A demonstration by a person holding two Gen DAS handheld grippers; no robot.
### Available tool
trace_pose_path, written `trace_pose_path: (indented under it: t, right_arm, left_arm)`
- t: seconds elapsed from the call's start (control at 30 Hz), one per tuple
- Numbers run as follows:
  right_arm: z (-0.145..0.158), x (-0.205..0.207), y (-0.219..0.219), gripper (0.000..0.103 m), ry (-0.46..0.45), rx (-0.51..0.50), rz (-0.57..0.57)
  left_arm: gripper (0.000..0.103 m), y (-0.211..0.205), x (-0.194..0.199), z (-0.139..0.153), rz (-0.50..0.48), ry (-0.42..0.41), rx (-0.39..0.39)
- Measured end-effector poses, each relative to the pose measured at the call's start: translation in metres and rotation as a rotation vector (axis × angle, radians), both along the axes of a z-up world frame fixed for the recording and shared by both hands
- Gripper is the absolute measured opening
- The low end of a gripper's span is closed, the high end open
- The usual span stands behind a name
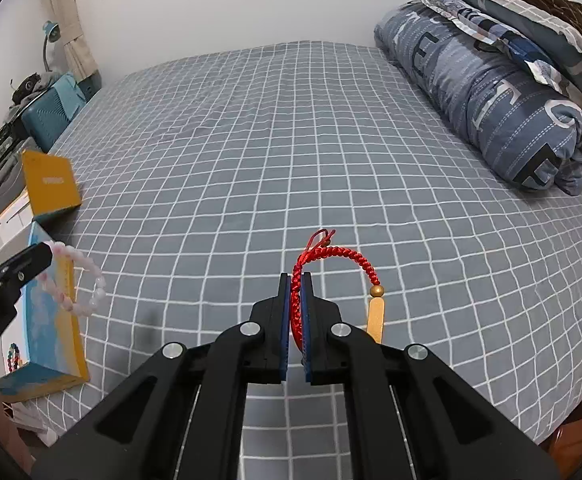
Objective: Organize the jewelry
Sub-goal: 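Lift both bracelets and carry them over the white box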
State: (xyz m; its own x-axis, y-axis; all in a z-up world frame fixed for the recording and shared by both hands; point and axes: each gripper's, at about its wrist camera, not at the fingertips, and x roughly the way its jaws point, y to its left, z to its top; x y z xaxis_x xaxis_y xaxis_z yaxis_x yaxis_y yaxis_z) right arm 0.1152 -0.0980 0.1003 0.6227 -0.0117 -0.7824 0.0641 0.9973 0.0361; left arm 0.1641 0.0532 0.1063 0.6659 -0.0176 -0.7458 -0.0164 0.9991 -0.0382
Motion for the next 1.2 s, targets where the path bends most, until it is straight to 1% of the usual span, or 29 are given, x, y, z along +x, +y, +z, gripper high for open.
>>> trace_pose_path:
  t: [0.17, 0.33, 0.43, 0.57, 0.67, 0.77, 1.0, 1.07, 1.2]
  right_arm:
    - [0.002, -0.008, 0.024, 0.004, -0.001, -0.004, 0.023]
    - [0.009, -0.009, 0.059, 0.004, -0.008, -0.007, 0.064]
    - [0.012, -0.007, 0.082, 0.004, -0.008, 0.0, 0.098]
    - [0.015, 0.0, 0.121, 0.004, -0.008, 0.003, 0.144]
    - [0.018, 0.004, 0.154, 0.004, -0.011, 0.026, 0.197]
    - [0.02, 0.001, 0.192, 0.004, -0.014, 0.038, 0.26]
    - [0.019, -0.009, 0.285, 0.004, -0.018, 0.03, 0.41]
    - [0.016, -0.012, 0.308, 0.004, -0.01, 0.028, 0.451]
    - [-0.005, -0.014, 0.353, 0.004, 0.03, 0.011, 0.514]
  left_arm:
    - [0.01, 0.02, -0.018, -0.001, 0.023, 0.002, -0.005]
    - [0.01, 0.045, -0.034, 0.01, 0.059, -0.017, -0.003]
    - [0.01, 0.067, -0.045, 0.021, 0.093, -0.036, 0.011]
    - [0.01, 0.109, -0.063, 0.035, 0.162, -0.059, 0.027]
    - [0.01, 0.137, -0.073, 0.038, 0.21, -0.062, 0.032]
    - [0.01, 0.168, -0.083, 0.036, 0.264, -0.056, 0.037]
    - [0.01, 0.241, -0.108, 0.017, 0.368, -0.013, 0.023]
    - [0.01, 0.261, -0.113, 0.01, 0.398, 0.003, 0.015]
    - [0.01, 0.293, -0.121, -0.007, 0.44, 0.036, 0.001]
